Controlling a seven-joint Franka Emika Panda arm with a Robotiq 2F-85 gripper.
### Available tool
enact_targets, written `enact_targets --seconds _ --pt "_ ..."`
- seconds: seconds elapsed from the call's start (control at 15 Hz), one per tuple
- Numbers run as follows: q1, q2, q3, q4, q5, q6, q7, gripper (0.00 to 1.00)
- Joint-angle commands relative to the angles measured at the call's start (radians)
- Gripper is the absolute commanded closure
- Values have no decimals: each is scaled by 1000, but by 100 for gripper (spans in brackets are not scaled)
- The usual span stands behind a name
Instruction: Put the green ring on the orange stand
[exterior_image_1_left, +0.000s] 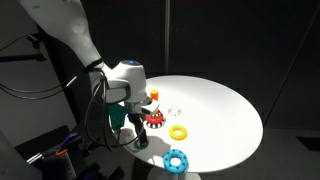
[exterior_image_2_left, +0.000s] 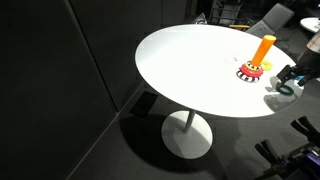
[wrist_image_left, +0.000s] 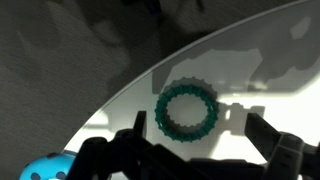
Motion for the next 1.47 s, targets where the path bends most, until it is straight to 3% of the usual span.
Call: enact_targets --seconds 0.0,1.27,1.33,1.4 --pt "-3 37 -10 23 4 25 -2 0" --pt "-21 109 12 37 55 82 -20 0" --pt "-21 108 12 37 59 84 -19 25" --pt "-23 104 14 37 64 80 -20 27"
